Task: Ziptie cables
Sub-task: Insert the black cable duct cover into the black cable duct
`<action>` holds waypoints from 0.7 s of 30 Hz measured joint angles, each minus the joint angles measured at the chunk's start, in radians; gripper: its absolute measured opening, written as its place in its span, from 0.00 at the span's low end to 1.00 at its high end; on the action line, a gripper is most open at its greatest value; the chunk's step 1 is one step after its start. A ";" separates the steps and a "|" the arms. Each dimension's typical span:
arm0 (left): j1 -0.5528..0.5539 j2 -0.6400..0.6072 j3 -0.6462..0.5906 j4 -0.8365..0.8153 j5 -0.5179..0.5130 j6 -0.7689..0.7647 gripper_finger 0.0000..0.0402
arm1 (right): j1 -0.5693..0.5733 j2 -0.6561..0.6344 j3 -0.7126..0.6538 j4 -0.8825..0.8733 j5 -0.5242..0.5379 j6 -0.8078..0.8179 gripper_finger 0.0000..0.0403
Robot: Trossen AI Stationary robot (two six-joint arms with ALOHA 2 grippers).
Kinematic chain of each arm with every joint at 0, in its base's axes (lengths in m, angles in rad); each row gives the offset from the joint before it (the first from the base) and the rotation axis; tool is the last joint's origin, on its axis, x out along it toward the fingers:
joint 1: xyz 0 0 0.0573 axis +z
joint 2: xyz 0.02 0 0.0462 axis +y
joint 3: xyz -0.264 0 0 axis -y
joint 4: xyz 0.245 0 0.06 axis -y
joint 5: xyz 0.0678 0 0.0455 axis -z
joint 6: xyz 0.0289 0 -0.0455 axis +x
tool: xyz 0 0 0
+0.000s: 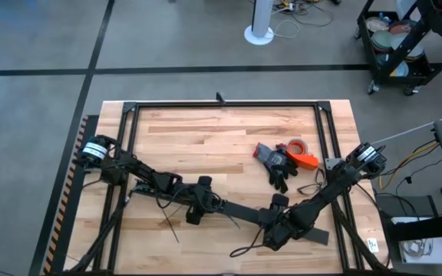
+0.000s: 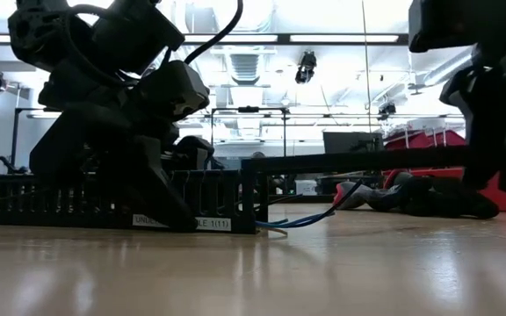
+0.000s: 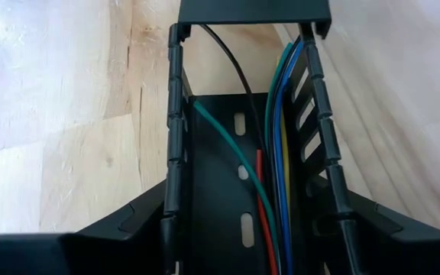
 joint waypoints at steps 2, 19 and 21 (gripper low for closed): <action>0.001 0.000 0.000 0.000 0.000 -0.004 0.59 | 0.000 0.000 0.000 -0.010 0.001 -0.003 0.53; 0.002 0.000 0.000 0.004 -0.003 -0.026 0.59 | 0.000 0.000 -0.011 -0.036 0.014 -0.002 0.53; 0.003 0.000 0.000 0.004 -0.004 -0.026 0.59 | -0.002 0.005 -0.012 -0.037 0.017 0.007 0.53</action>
